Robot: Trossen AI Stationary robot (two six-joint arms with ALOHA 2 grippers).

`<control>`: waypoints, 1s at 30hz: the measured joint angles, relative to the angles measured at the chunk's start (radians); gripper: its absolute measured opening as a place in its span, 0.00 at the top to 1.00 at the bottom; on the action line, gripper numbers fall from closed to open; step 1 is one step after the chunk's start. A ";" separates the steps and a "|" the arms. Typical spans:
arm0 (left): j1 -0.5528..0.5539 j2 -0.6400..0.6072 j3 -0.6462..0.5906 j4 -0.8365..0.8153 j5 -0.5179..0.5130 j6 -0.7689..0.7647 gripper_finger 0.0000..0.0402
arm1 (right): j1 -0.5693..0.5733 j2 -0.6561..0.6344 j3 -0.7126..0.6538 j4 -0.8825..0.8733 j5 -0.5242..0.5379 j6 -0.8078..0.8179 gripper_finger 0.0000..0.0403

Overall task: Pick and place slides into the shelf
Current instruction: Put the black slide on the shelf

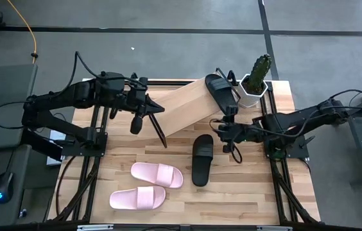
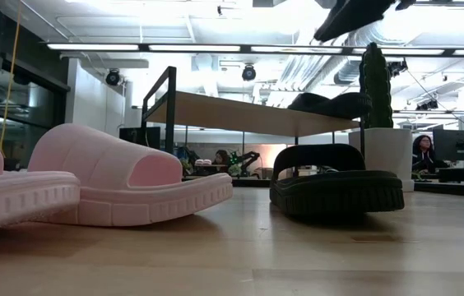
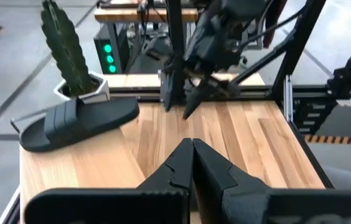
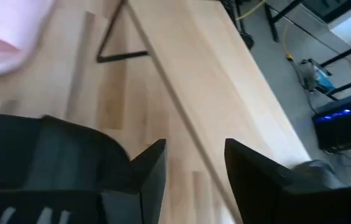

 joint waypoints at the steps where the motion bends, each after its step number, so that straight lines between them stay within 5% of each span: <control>1: 0.000 0.001 0.000 -0.003 0.001 0.000 1.00 | 0.015 0.000 0.000 0.000 0.000 0.006 0.62; 14: 0.000 0.006 0.001 0.003 0.000 0.000 1.00 | 0.161 0.179 0.000 0.086 0.011 0.072 0.62; 22: 0.000 0.006 0.001 0.005 0.000 0.000 1.00 | 0.222 0.276 0.000 0.129 0.162 0.118 0.62; 30: 0.000 0.006 0.001 0.003 0.000 0.000 1.00 | 0.290 0.282 0.051 0.053 0.178 0.272 0.62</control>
